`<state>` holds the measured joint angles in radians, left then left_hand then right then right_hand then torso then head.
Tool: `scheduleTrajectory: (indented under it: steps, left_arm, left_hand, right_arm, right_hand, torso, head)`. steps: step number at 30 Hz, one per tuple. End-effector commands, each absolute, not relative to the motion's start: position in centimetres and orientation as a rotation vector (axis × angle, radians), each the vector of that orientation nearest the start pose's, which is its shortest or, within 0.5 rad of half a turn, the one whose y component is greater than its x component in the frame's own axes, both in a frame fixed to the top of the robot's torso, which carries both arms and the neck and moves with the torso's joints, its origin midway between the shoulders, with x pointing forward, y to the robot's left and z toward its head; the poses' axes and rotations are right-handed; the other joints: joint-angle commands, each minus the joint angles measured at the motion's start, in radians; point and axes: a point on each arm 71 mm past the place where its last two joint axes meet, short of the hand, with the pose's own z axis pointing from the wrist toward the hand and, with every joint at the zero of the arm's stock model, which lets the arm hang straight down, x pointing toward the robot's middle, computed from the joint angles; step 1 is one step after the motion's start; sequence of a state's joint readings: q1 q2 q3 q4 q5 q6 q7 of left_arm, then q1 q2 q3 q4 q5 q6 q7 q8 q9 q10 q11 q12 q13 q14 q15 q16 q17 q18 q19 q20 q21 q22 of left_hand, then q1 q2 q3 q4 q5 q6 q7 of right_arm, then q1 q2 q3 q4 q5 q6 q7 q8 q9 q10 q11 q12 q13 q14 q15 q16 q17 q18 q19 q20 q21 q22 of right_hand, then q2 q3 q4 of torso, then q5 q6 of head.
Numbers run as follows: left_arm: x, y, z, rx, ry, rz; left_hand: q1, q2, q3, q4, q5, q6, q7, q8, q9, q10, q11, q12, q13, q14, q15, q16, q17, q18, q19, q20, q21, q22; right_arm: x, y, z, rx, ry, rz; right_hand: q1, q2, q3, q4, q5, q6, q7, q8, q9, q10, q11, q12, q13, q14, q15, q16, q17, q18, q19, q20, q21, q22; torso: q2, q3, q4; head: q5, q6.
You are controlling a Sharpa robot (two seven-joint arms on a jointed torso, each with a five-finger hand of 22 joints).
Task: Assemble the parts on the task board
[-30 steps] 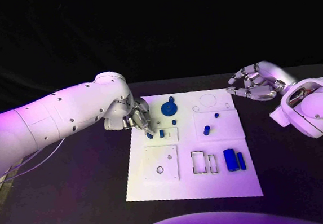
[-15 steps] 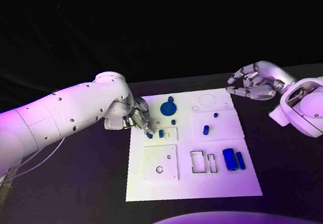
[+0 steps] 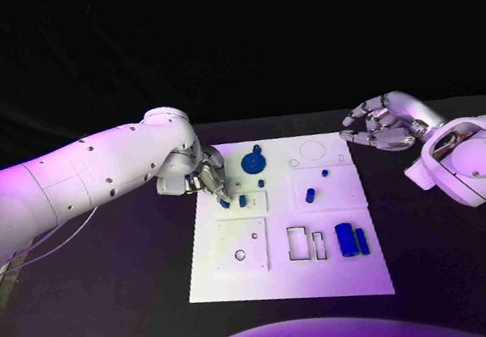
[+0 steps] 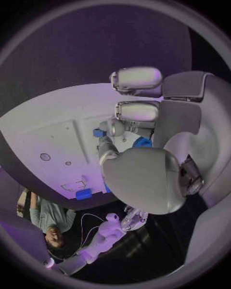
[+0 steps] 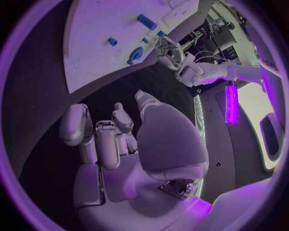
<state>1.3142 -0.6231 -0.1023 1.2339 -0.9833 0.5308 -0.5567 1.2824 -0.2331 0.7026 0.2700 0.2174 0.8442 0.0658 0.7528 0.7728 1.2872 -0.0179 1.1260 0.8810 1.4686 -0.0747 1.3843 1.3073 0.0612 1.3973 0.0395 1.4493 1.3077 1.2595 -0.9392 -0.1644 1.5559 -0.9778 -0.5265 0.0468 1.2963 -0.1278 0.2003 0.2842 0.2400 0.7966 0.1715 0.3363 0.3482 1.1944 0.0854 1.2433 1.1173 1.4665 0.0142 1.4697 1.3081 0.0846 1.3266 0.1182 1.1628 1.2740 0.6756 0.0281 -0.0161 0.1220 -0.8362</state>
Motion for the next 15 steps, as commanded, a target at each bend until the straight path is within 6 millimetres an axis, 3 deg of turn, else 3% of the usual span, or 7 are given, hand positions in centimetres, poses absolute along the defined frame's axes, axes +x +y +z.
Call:
scheduleTrajectory:
  steps: [1, 15]
  left_arm:
    - [51.48, 18.80, -22.63, 0.045, 2.669, -0.269]
    - [51.55, 18.75, -22.61, 0.039, 2.661, -0.270]
  left_hand:
    - [-0.017, 0.005, 0.165, -0.163, 0.004, 0.014, -0.008, 0.005, 0.006, 0.012, 0.000, 0.005, 0.004, 0.040, -0.001, 0.000, 0.041, -0.007, 0.011, -0.001, 0.005, 0.042]
    - [-0.057, 0.018, 0.151, -0.152, -0.001, 0.036, -0.022, 0.008, 0.017, 0.032, -0.011, 0.019, 0.019, 0.040, -0.009, 0.000, 0.041, -0.008, 0.015, -0.005, 0.007, 0.047]
  right_arm:
    - [47.53, -24.66, -18.79, 0.277, 1.594, 0.826]
    - [47.52, -24.65, -18.80, 0.277, 1.593, 0.826]
  right_hand:
    - [0.007, 0.003, -0.005, 0.001, 0.003, -0.007, -0.002, 0.003, 0.001, -0.004, 0.001, -0.001, -0.001, 0.047, -0.004, -0.006, 0.016, 0.014, 0.000, -0.003, -0.006, -0.001]
    - [0.008, 0.004, -0.007, 0.001, 0.003, -0.008, -0.002, 0.004, 0.001, -0.005, 0.001, -0.001, -0.002, 0.047, -0.004, -0.006, 0.016, 0.015, -0.001, -0.003, -0.010, -0.003]
  torso:
    - [0.000, -0.0004, -0.0004]
    - [0.000, 0.0003, -0.0006]
  head:
    - [0.000, -0.001]
    - [-0.002, -0.001]
